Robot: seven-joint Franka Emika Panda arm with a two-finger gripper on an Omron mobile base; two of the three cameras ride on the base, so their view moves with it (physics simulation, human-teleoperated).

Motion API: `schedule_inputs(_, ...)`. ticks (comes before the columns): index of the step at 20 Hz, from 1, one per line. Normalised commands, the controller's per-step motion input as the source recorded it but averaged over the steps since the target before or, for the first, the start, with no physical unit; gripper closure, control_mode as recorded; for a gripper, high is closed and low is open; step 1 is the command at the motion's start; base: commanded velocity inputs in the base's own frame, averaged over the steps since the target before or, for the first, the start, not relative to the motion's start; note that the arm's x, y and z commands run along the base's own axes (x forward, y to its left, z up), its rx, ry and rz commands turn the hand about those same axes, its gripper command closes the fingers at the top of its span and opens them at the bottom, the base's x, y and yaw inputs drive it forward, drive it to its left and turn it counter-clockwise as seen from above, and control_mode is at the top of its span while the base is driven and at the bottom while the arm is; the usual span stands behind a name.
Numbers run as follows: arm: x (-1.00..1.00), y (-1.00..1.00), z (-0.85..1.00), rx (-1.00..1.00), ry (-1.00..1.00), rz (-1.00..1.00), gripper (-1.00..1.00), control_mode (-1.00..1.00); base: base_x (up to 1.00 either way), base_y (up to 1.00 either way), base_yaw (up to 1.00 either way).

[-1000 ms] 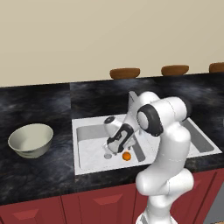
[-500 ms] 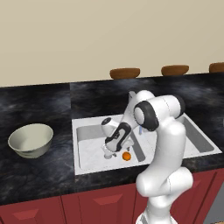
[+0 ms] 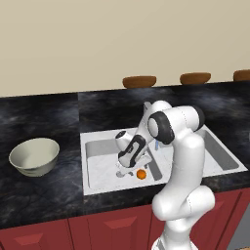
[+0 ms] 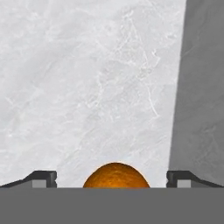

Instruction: Pick the potatos from the sink and place them in one bowl. Place the tangerine in the other bowl. Then turn off the sink faucet.

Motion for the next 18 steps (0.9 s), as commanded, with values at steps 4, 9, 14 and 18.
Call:
schedule_inputs(4, 0.0, -0.01, -0.19, 0.0, 0.04, 0.0, -1.0, -1.0, 0.0, 0.0, 0.0)
schedule_inputs(9, 0.0, -0.01, -0.08, 0.0, 0.05, 0.0, -1.0, -1.0, 0.0, 0.0, 0.0)
schedule_inputs(14, -0.01, -0.08, -0.05, 0.0, 0.05, 0.0, -1.0, -1.0, 0.0, 0.0, 0.0)
schedule_inputs(18, -0.12, 0.0, -0.04, 0.0, 0.04, 0.0, -1.0, -1.0, 0.0, 0.0, 0.0)
